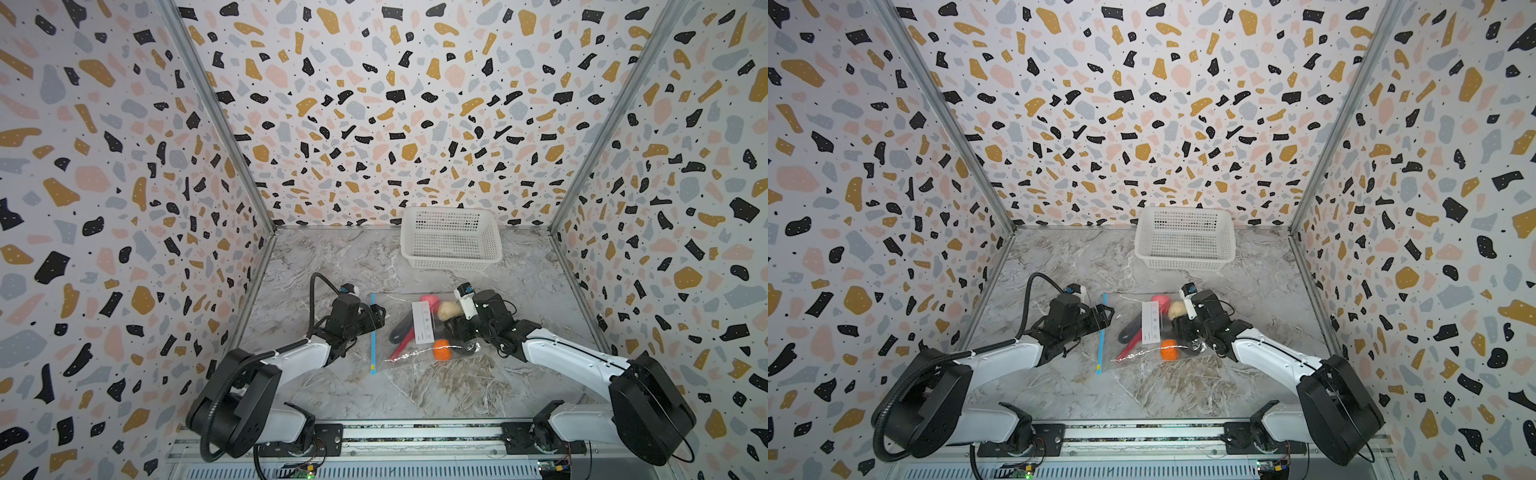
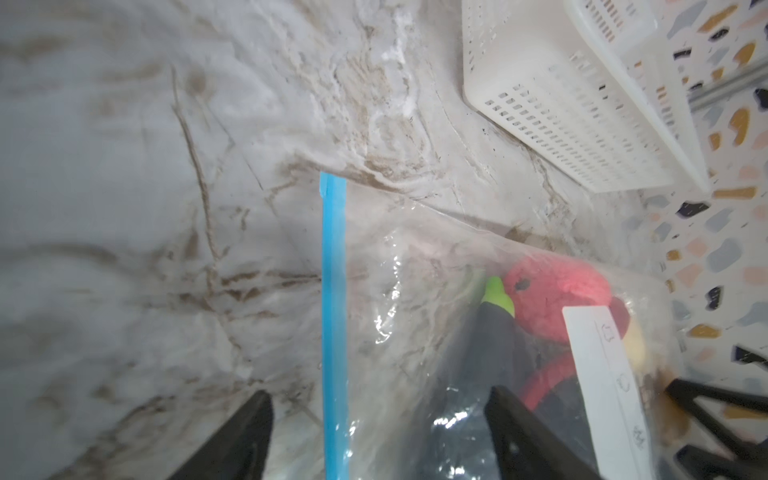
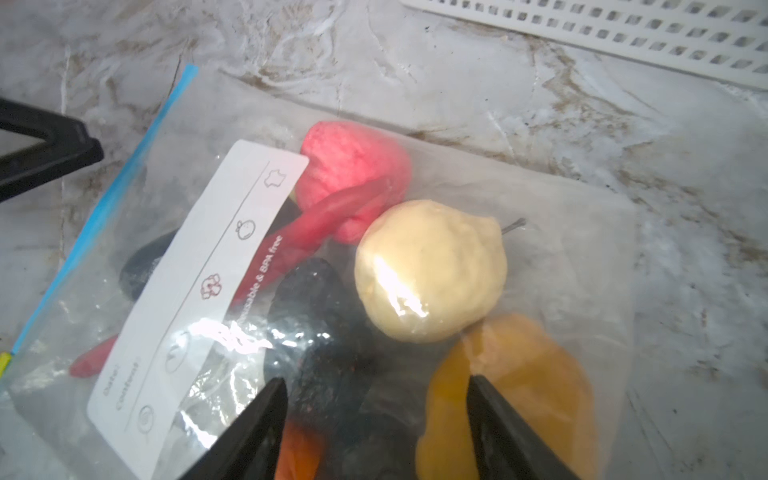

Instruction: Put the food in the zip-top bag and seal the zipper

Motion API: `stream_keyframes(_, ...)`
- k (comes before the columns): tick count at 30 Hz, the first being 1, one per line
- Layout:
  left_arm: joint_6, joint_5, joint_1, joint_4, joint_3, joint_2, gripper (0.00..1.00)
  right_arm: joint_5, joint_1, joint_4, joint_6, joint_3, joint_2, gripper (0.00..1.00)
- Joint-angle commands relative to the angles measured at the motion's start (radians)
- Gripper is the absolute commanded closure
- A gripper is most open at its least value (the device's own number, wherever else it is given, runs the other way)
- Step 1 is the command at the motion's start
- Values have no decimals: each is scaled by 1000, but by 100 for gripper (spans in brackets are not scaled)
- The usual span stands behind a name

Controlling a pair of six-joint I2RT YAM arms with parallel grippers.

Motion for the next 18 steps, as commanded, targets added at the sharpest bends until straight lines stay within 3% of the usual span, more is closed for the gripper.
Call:
stream_keyframes(1, 138, -194, -1, -100, 66, -138, 1, 6, -84, 166, -25, -42, -153, 19)
stream_keyframes(4, 195, -517, -7, -78, 52, -236, 1, 128, -155, 515, -184, -247, -233, 0)
stream_keyframes(6, 321, -701, -6, -13, 27, -266, 1, 211, -200, 775, -232, -374, -230, 0)
stream_keyframes(9, 519, -813, 1, 148, -40, -247, 1, 208, -297, 966, -287, -441, -175, 0)
stream_keyframes(11, 565, -807, 38, 271, -105, -206, 0, 217, -361, 1025, -308, -456, -106, 0)
stream_keyframes(13, 638, -685, 102, 441, -175, -157, 0, 211, -398, 1080, -330, -470, -36, 0)
stream_keyframes(15, 726, -634, 126, 531, -193, -99, 1, 199, -411, 1178, -337, -510, 1, 0)
stream_keyframes(18, 749, -565, 181, 678, -224, -27, 2, 180, -426, 1274, -323, -535, 57, 0)
